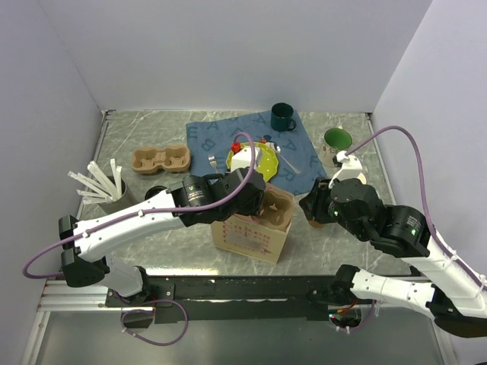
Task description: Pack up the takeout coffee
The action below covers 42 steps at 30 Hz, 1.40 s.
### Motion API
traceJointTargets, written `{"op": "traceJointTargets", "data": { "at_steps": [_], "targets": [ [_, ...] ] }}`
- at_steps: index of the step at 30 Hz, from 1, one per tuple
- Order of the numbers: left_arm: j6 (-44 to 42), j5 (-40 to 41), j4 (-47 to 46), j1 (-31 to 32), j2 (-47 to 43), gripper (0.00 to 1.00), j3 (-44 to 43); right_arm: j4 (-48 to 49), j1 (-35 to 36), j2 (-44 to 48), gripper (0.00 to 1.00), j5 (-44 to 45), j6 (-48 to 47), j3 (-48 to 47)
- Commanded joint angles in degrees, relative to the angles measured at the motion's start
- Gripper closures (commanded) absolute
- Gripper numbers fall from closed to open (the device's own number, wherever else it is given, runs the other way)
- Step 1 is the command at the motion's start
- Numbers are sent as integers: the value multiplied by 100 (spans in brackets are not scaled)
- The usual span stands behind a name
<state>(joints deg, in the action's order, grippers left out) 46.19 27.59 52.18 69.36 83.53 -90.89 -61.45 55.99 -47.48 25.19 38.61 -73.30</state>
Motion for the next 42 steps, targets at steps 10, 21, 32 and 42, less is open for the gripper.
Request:
{"op": "traceJointTargets", "data": {
  "at_steps": [10, 21, 32, 42],
  "targets": [
    [179, 185, 319, 33, 252, 89, -87, 432, -26, -217, 61, -418, 235, 123],
    [320, 229, 327, 25, 252, 88, 247, 432, -35, -209, 62, -366, 305, 193],
    [451, 282, 363, 25, 173, 89, 546, 117, -35, -428, 66, 108, 551, -52],
    [584, 413, 433, 7, 155, 90, 529, 28, -44, -718, 65, 364, 472, -273]
  ]
}}
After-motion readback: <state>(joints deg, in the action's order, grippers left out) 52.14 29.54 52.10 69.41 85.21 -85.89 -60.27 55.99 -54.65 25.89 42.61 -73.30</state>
